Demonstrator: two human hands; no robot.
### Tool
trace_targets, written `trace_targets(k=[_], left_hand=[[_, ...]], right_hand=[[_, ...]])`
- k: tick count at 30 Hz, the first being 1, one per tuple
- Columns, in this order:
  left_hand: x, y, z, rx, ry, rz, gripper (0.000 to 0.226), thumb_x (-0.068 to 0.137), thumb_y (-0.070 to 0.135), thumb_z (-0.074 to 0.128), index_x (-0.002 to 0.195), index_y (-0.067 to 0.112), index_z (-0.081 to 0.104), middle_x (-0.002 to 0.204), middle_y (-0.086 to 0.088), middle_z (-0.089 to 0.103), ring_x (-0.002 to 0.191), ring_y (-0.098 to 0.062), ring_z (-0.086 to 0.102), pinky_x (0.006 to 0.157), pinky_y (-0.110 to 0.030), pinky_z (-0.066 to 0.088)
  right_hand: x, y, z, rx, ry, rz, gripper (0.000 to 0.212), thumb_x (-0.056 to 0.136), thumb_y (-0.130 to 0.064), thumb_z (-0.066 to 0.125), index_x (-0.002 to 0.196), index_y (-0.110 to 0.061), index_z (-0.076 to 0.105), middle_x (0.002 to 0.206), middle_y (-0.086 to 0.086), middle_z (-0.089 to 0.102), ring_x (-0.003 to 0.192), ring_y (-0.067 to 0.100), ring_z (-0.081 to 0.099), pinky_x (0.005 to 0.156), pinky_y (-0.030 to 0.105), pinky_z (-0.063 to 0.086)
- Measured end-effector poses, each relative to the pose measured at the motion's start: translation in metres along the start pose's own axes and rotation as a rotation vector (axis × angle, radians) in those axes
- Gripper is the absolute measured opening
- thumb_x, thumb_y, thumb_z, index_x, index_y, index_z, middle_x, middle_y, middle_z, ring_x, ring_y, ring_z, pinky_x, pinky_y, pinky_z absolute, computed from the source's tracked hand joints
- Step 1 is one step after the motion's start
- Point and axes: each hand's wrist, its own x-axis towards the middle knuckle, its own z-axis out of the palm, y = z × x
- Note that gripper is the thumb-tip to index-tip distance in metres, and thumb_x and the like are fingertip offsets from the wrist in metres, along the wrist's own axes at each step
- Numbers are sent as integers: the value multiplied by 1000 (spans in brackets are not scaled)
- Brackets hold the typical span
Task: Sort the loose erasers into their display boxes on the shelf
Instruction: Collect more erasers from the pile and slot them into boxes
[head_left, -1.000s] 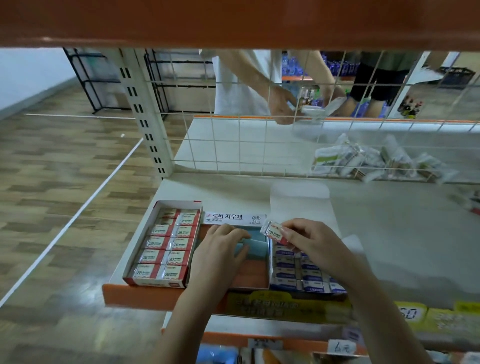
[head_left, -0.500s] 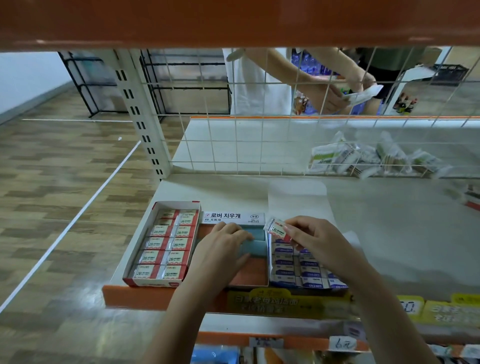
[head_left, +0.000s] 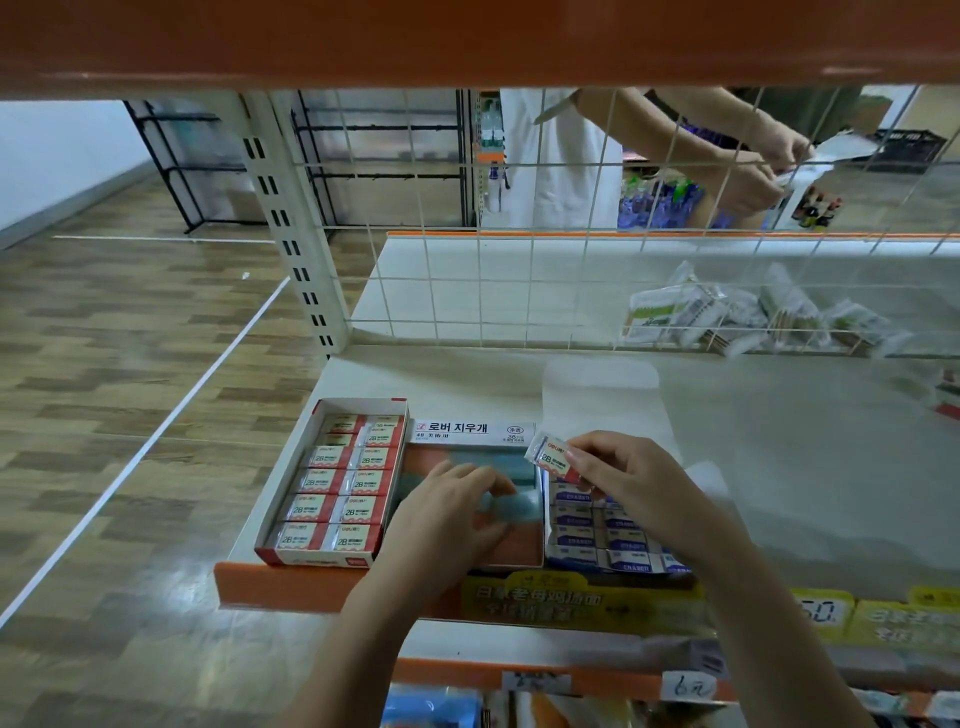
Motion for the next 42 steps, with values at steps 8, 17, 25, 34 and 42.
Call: trace_targets(k=[8, 17, 25, 34, 42], left_hand=[[8, -3, 1, 101, 44, 17, 34, 88, 36, 59, 122, 32, 55, 126, 15, 51, 120, -4, 38, 89, -17, 37], [13, -2, 3, 115, 88, -9, 30, 89, 36, 58, 118, 32, 56, 126, 15, 51, 118, -5, 40, 83, -17, 37], [6, -6, -4, 81, 133, 36, 32, 87, 34, 61, 118, 28, 59, 125, 11, 55, 119, -10, 43, 89, -19, 37], [-44, -36, -45, 170, 113, -72, 31, 80, 26, 71, 110, 24, 65, 113, 6, 64, 107, -18, 58, 81, -29, 49], [-73, -42, -58, 131, 109, -160, 27, 89, 35, 59, 114, 29, 58, 128, 13, 50, 122, -7, 46, 84, -13, 38]], right_hand=[[-4, -2, 2, 23, -3, -18, 12, 94, -31, 48, 93, -36, 59, 87, -7, 68, 82, 9, 64, 70, 23, 53], [-4, -1, 0, -2, 0, -23, 12, 94, -31, 48, 92, -37, 59, 86, -6, 68, 83, 13, 64, 75, 32, 53], [8, -7, 0, -60, -4, -51, 15, 94, -31, 48, 101, -30, 62, 84, -12, 66, 75, 2, 61, 63, 12, 46], [61, -51, 16, -156, -121, -155, 22, 94, -30, 49, 105, -21, 66, 89, -3, 68, 81, 15, 62, 76, 35, 52], [112, -95, 71, -277, -279, -201, 24, 93, -30, 52, 112, -17, 60, 102, -3, 63, 89, 12, 57, 69, 22, 44]])
